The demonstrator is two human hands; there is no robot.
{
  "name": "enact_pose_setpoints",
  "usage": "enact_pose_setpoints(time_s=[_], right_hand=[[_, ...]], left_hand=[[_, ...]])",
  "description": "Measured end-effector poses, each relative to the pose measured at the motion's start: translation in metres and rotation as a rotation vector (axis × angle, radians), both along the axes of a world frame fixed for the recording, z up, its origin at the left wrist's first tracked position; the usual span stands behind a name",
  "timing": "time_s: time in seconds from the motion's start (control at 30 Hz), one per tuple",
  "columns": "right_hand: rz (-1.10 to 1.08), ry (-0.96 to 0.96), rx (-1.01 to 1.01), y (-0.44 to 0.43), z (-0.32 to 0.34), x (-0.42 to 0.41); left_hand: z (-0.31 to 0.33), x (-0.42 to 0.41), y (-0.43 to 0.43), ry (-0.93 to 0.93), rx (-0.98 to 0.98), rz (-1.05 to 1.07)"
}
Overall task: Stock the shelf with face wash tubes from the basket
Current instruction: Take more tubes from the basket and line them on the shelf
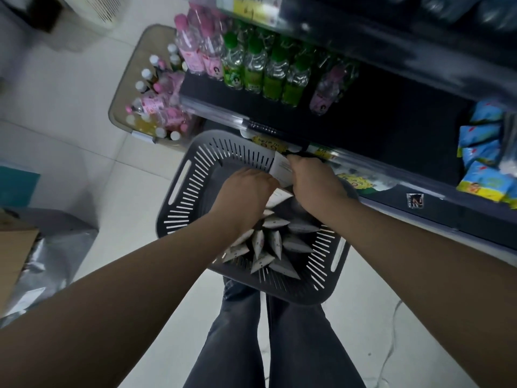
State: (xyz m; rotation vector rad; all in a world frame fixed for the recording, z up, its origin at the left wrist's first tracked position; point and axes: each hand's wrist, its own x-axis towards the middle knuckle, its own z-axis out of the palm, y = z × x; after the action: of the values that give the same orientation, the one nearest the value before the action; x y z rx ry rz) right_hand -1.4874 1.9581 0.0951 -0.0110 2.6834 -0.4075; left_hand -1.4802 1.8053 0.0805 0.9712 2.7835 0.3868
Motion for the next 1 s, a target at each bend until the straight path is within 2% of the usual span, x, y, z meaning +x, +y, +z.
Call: enact_pose_setpoints(time_s=[0.2, 0.43, 0.63, 1.0], right_hand=[[-0.005, 0.052, 0.037, 0.002, 0.043, 0.000], [-0.006, 0.025, 0.079, 0.008, 0.108, 0.008], [-0.064, 0.134, 0.081, 0.015, 0.162, 0.014], [-0.175, 0.272, 0.128, 0.035, 0.275, 0.025]], left_hand=[[0.041, -0.011, -0.009, 0.020, -0.044, -0.018], [0.105, -0.023, -0.013, 0.041, -0.050, 0.009], [0.160, -0.036, -0.013, 0.087, -0.059, -0.042], [0.274, -0.043, 0.010, 0.287, -0.044, -0.069]])
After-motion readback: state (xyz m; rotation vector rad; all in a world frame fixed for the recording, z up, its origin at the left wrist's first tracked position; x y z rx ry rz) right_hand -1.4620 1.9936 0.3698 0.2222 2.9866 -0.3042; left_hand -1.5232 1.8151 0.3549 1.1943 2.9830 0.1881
